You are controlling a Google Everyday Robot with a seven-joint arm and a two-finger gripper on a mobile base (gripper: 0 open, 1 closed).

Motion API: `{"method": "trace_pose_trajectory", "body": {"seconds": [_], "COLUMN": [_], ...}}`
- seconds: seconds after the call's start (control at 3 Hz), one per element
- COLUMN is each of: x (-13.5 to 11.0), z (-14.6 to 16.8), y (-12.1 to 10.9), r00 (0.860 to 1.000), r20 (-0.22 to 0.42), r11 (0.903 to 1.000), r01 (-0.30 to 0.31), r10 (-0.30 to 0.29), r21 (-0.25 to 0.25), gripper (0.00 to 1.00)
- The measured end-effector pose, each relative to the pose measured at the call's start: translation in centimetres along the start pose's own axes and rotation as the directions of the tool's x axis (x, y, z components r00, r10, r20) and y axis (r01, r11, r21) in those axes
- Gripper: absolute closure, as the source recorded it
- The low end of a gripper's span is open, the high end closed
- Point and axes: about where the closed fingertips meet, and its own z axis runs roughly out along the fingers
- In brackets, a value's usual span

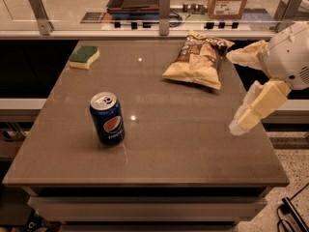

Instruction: Move pepsi can near sponge

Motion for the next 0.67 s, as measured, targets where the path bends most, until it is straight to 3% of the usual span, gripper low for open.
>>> {"method": "trace_pose_trajectory", "body": {"seconds": [0.33, 0.67], "x": [-1.5, -3.0], "z": [2.3, 4.7], "y": [0.8, 1.7], "r00": [0.992, 0.972], "r20": [0.126, 0.235], "r11": [0.9998, 0.9986], "r01": [-0.008, -0.012], "r10": [0.010, 0.024], "r21": [-0.021, -0.052], "gripper": [0.00, 0.00]}}
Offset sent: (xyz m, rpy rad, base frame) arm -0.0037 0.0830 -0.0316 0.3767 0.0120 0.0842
